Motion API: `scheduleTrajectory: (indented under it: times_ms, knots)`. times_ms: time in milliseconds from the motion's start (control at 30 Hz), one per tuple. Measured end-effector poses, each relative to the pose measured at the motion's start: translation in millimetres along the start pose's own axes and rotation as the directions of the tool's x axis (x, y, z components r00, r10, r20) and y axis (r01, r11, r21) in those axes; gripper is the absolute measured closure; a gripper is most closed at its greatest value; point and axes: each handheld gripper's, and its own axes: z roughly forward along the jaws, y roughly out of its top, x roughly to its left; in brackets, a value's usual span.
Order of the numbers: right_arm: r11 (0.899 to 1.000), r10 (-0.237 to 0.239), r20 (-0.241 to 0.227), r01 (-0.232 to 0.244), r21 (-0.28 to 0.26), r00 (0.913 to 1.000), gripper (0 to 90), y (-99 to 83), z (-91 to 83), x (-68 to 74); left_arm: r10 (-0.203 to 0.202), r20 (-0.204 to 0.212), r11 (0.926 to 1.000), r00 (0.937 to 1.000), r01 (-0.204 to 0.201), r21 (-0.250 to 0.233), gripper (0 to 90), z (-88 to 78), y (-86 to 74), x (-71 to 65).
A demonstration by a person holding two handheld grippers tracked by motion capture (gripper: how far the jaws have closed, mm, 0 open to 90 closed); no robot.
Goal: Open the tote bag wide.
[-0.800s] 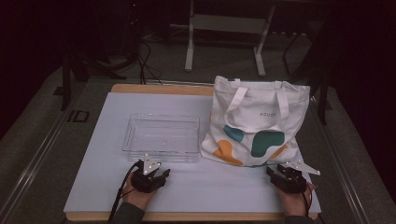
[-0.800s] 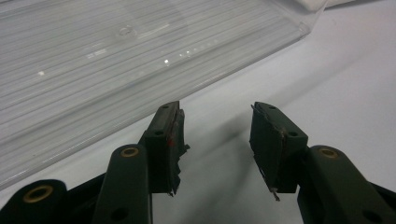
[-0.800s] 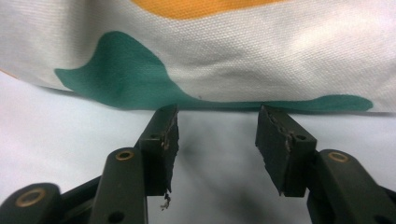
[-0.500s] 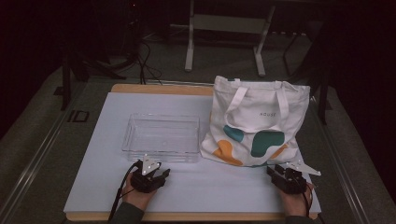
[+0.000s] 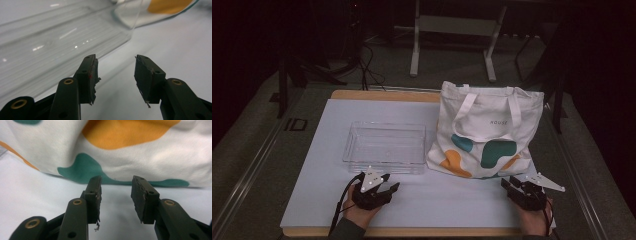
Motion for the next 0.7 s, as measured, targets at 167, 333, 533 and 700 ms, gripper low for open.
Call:
scheduleTrajectory:
  times_ms: [167,333,533,700]
  knots:
    - [1.0,-0.02,-0.008,0.02,-0.018,0.9998,63.2,7.6,-9.5,-2.4,0.043,0.024,0.9985,0.9988,-0.042,-0.034,52.5,-7.1,18.9,-3.0]
    - [0.999,-0.023,-0.002,0.023,-0.039,0.9997,62.6,17.6,-17.6,-8.8,0.077,0.048,0.9952,0.9958,-0.074,-0.064,52.5,-6.8,43.2,-1.0]
    - [0.998,-0.015,-0.005,0.015,-0.064,0.9999,54.5,35.7,-22.7,-16.8,0.089,0.088,0.9918,0.9921,-0.08,-0.099,52.6,0.3,72.3,6.6]
    - [0.998,-0.019,0.009,0.02,-0.064,0.9998,48.3,49.3,-22.2,-19.4,0.089,0.106,0.9909,0.9904,-0.078,-0.11,52.6,7.8,91.7,12.3]
